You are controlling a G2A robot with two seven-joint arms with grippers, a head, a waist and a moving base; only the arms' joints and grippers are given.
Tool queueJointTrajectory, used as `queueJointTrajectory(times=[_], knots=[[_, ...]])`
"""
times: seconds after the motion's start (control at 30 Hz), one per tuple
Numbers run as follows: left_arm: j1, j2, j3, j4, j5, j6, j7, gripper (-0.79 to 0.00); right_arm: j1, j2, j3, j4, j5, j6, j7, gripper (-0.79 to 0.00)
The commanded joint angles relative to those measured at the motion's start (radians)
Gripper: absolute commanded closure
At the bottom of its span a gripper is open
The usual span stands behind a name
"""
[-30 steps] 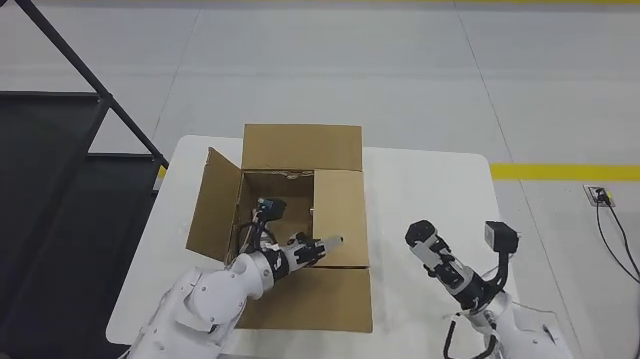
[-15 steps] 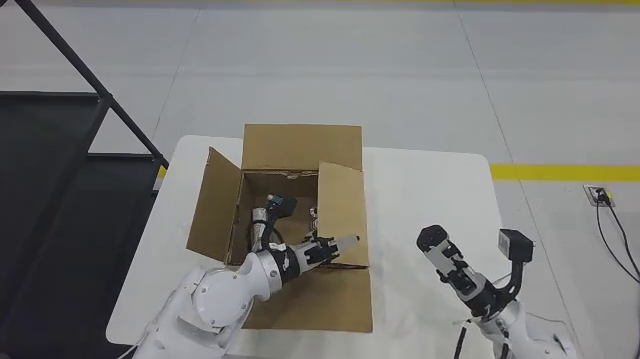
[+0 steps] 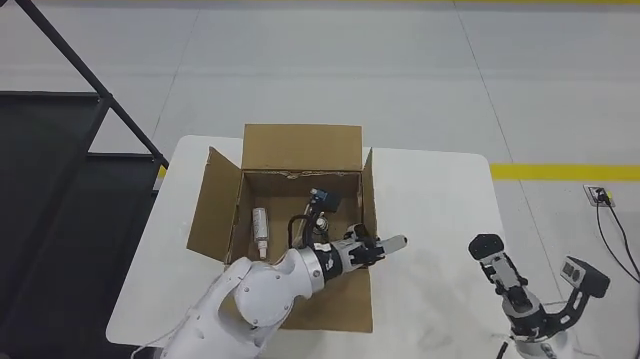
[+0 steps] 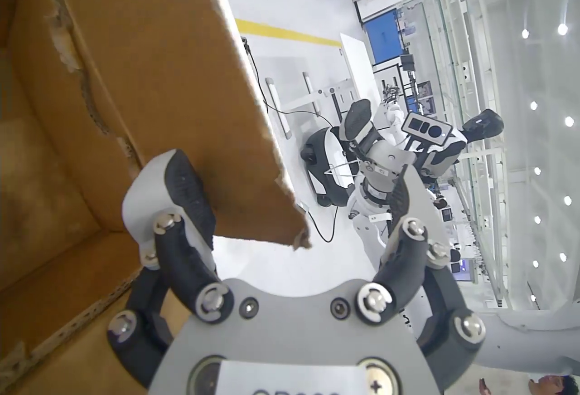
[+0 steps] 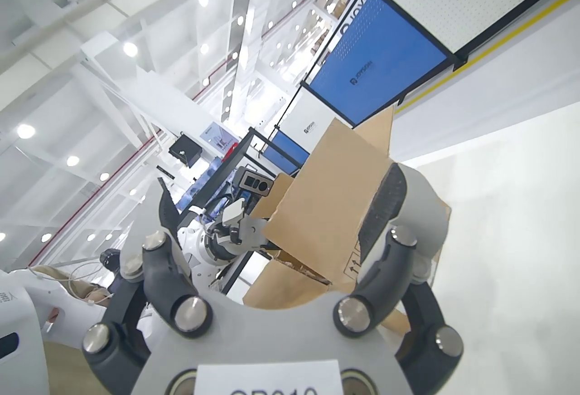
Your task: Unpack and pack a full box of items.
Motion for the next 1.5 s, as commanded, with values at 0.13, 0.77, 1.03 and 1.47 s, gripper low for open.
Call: queueJointTrajectory(times=[0.13,0.77,1.03,1.47], knots=[[-0.105,-0.052,0.124,0.139,-0.012,0.027,0.049,-0.785,-0.057,0.004,0.054,0.021,0.029,-0.073,-0.043,-0.785],[-0.189,-0.134,0.174,0.254,-0.076,0.027,0.068,-0.785,0.003,0.021,0.027,0.015,0.000,-0.012,0.022,-0.785],[0.028,-0.058,-0.120,-0.079,-0.008,0.000,0.088,-0.785,0.079,0.027,-0.031,-0.077,-0.101,0.073,0.064,-0.785],[0.570,0.017,-0.759,-0.440,-0.210,-0.167,0.072,-0.785,0.345,0.009,-0.418,-0.199,-0.678,0.391,0.158,-0.785]])
